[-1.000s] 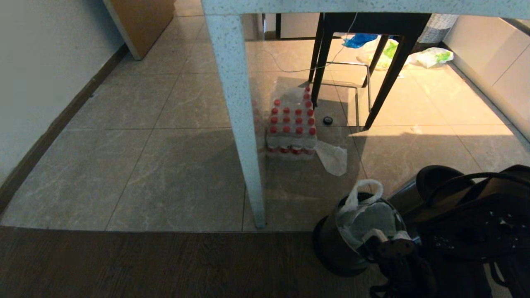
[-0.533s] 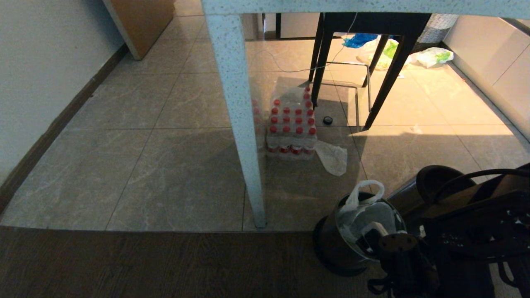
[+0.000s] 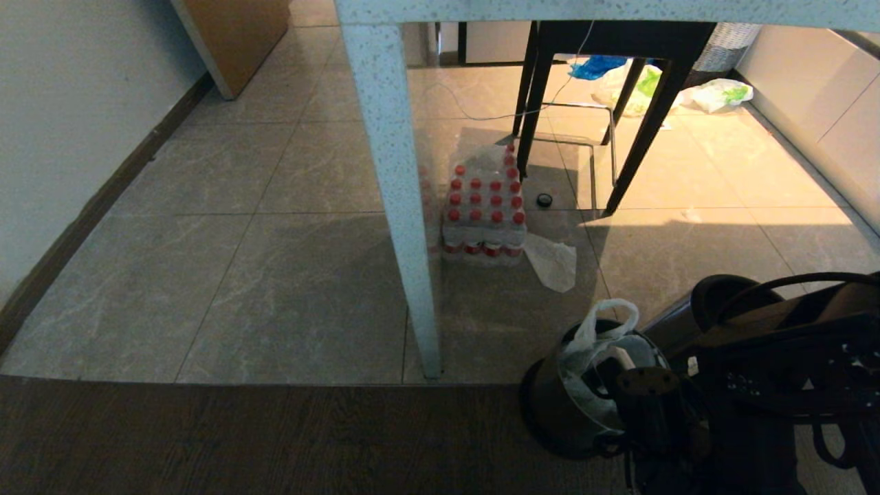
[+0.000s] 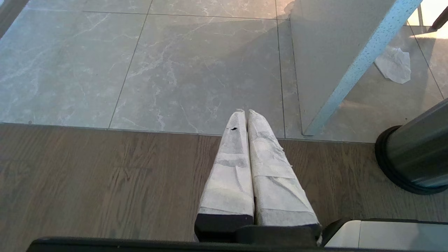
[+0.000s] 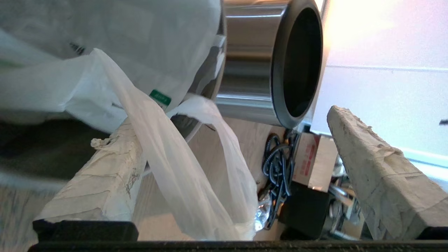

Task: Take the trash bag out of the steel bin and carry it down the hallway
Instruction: Pick up the trash bag

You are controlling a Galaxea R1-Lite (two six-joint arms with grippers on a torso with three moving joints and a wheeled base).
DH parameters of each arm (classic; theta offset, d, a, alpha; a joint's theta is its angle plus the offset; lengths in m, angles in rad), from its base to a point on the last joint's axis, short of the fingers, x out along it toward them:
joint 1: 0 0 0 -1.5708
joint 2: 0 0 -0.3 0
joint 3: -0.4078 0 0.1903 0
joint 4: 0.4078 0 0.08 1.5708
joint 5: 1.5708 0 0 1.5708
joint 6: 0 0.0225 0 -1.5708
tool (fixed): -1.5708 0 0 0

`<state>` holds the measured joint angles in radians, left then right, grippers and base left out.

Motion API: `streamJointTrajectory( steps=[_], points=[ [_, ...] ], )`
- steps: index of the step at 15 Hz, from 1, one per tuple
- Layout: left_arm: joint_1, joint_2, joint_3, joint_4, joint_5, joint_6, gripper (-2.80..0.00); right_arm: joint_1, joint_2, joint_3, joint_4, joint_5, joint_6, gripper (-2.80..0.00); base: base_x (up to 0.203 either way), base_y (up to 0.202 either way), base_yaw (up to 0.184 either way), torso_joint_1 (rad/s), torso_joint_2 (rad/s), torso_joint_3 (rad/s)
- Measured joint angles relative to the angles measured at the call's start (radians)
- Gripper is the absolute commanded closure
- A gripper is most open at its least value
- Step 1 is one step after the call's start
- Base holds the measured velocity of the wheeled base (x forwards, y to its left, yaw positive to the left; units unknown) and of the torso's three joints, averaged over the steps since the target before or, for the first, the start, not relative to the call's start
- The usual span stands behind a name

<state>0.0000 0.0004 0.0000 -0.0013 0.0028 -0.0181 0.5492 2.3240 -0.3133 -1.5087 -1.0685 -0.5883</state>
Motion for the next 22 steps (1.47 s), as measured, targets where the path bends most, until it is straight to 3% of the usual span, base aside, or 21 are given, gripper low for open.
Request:
streamJointTrajectory(
  steps=[10,17,22],
  points=[
    [0.0,0.0,0.0,0.0,0.0,0.0,0.0,-0.014,-0.02,-0.123,0.009,0.003,0.001,-2.8,0.0,0.0,0.0,0.0,0.0,0.0],
    [0.0,0.0,0.0,0.0,0.0,0.0,0.0,-0.014,0.075,-0.293,0.004,0.003,0.065,-2.8,0.0,0.0,0.0,0.0,0.0,0.0],
    [0.0,0.0,0.0,0.0,0.0,0.0,0.0,-0.013,0.087,-0.289,0.011,0.013,0.106,-2.8,0.0,0.0,0.0,0.0,0.0,0.0]
  ],
)
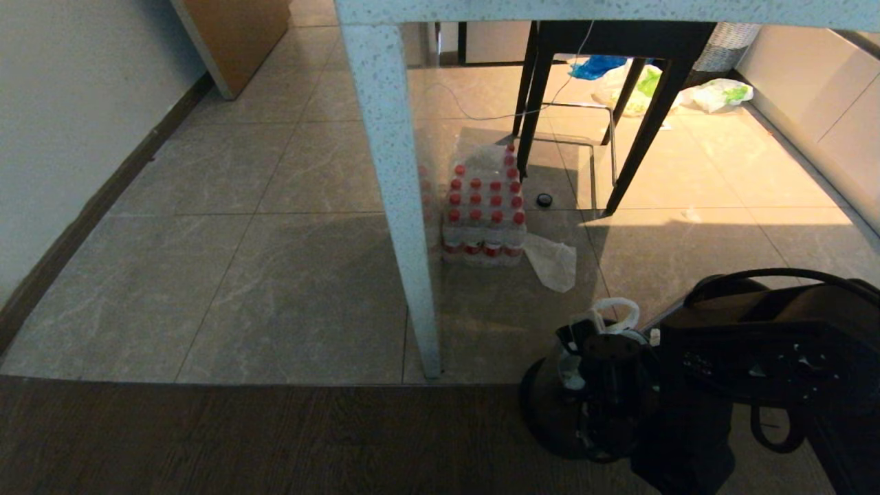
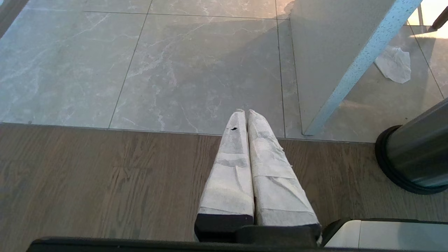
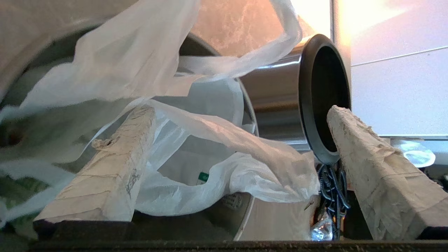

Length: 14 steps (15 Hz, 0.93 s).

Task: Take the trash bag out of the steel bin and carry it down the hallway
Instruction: Pick up the trash bag

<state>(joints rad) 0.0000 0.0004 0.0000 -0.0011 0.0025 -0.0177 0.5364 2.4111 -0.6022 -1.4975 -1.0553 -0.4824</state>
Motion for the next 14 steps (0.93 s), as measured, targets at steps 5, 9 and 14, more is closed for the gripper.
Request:
streamJointTrajectory(
  steps=[5,9,14],
  points=[
    [0.0,0.0,0.0,0.0,0.0,0.0,0.0,-0.001,0.003,0.026,0.002,0.003,0.0,-2.8,0.0,0.0,0.0,0.0,0.0,0.0],
    [0.0,0.0,0.0,0.0,0.0,0.0,0.0,0.0,-0.026,0.037,0.0,0.003,0.044,-2.8,0.0,0.0,0.0,0.0,0.0,0.0],
    [0.0,0.0,0.0,0.0,0.0,0.0,0.0,-0.026,-0.116,0.071,-0.003,0.001,0.108,-2.8,0.0,0.0,0.0,0.0,0.0,0.0]
  ],
)
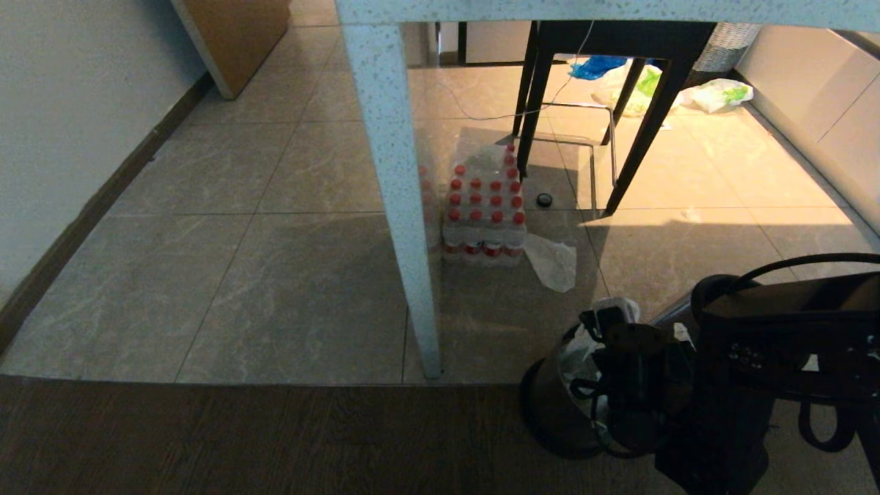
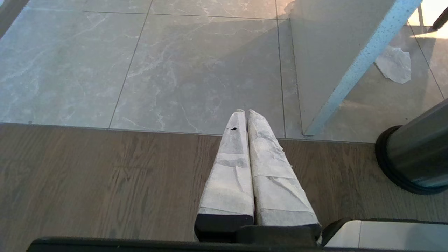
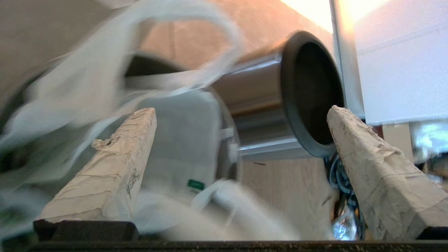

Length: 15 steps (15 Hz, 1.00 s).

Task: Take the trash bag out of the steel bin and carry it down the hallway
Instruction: Pick up the trash bag

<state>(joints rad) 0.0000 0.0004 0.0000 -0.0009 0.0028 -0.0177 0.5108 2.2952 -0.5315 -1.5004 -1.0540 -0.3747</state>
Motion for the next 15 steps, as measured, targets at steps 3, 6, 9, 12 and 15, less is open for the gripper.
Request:
streamJointTrajectory(
  steps=[3,6,9,12,15],
  points=[
    [0.0,0.0,0.0,0.0,0.0,0.0,0.0,-0.054,-0.02,0.009,-0.01,0.013,0.01,-2.8,0.0,0.0,0.0,0.0,0.0,0.0],
    [0.0,0.0,0.0,0.0,0.0,0.0,0.0,-0.07,-0.108,0.042,0.028,0.031,0.007,-2.8,0.0,0.0,0.0,0.0,0.0,0.0],
    [0.0,0.0,0.0,0.0,0.0,0.0,0.0,-0.075,-0.223,0.039,0.093,0.04,0.0,-2.8,0.0,0.0,0.0,0.0,0.0,0.0],
    [0.0,0.0,0.0,0.0,0.0,0.0,0.0,-0.068,-0.336,0.088,0.158,0.043,-0.007,-2.8,0.0,0.0,0.0,0.0,0.0,0.0],
    [0.0,0.0,0.0,0.0,0.0,0.0,0.0,-0.066,-0.466,0.123,0.403,0.083,0.023,-2.8,0.0,0.0,0.0,0.0,0.0,0.0]
  ],
)
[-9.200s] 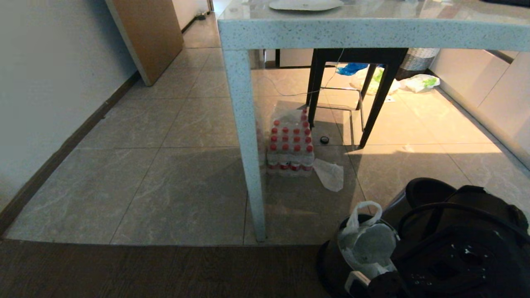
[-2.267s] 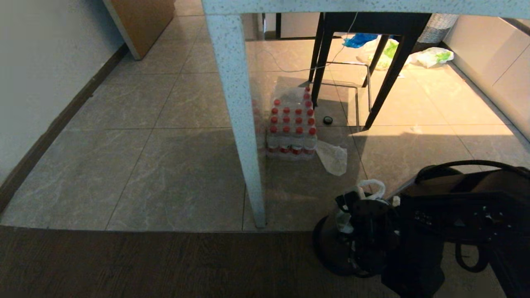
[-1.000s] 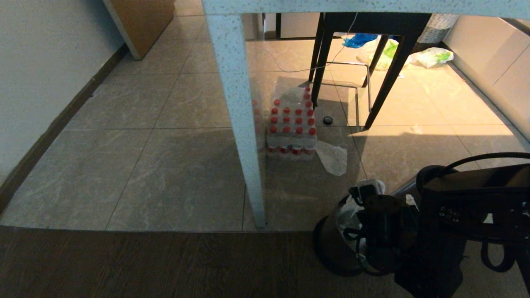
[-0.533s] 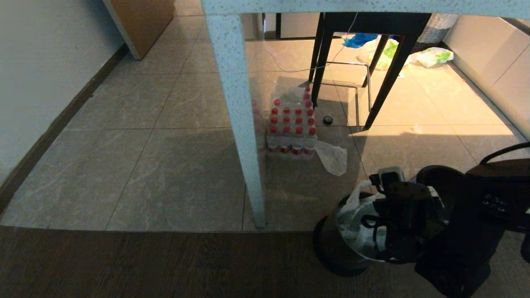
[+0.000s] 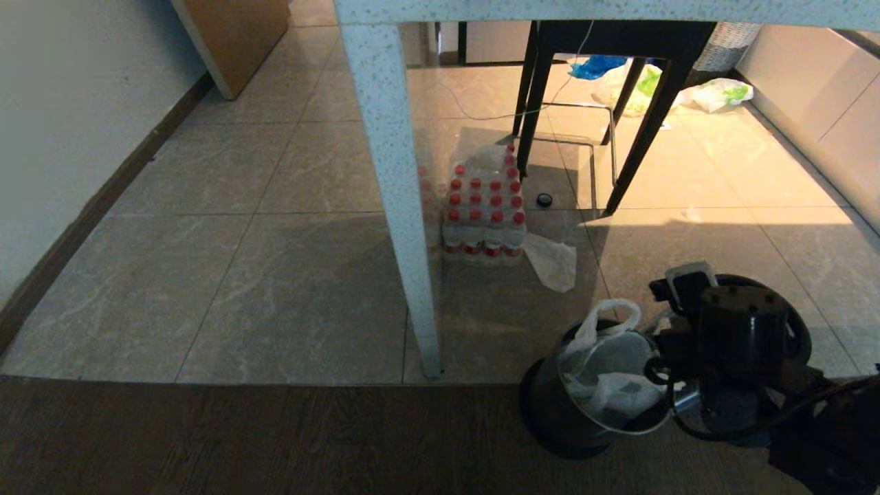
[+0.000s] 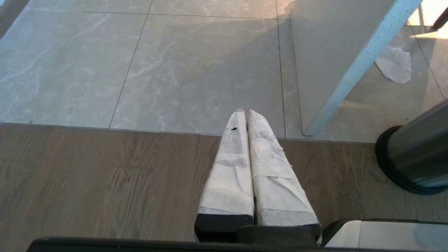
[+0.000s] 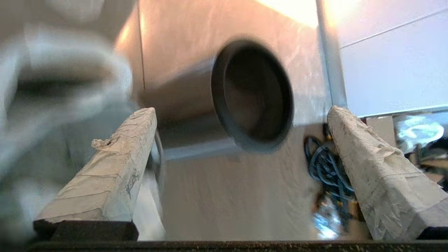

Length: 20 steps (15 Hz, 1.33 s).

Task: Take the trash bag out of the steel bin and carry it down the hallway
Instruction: Pick up the trash bag

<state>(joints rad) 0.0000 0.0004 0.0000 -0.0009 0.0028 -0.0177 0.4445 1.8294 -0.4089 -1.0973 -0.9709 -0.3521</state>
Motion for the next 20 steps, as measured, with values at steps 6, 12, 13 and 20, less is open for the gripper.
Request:
streamJointTrajectory(
  steps=[6,12,13,20],
  points=[
    [0.0,0.0,0.0,0.0,0.0,0.0,0.0,0.0,-0.297,0.001,0.841,0.294,0.243,-2.8,0.0,0.0,0.0,0.0,0.0,0.0],
    [0.0,0.0,0.0,0.0,0.0,0.0,0.0,0.023,-0.354,0.068,1.051,0.526,0.274,-2.8,0.0,0.0,0.0,0.0,0.0,0.0],
    [0.0,0.0,0.0,0.0,0.0,0.0,0.0,0.029,-0.337,0.069,1.04,0.529,0.243,-2.8,0.0,0.0,0.0,0.0,0.0,0.0],
    [0.0,0.0,0.0,0.0,0.0,0.0,0.0,0.036,-0.131,0.071,0.589,0.447,-0.347,-2.8,0.0,0.0,0.0,0.0,0.0,0.0]
  ],
)
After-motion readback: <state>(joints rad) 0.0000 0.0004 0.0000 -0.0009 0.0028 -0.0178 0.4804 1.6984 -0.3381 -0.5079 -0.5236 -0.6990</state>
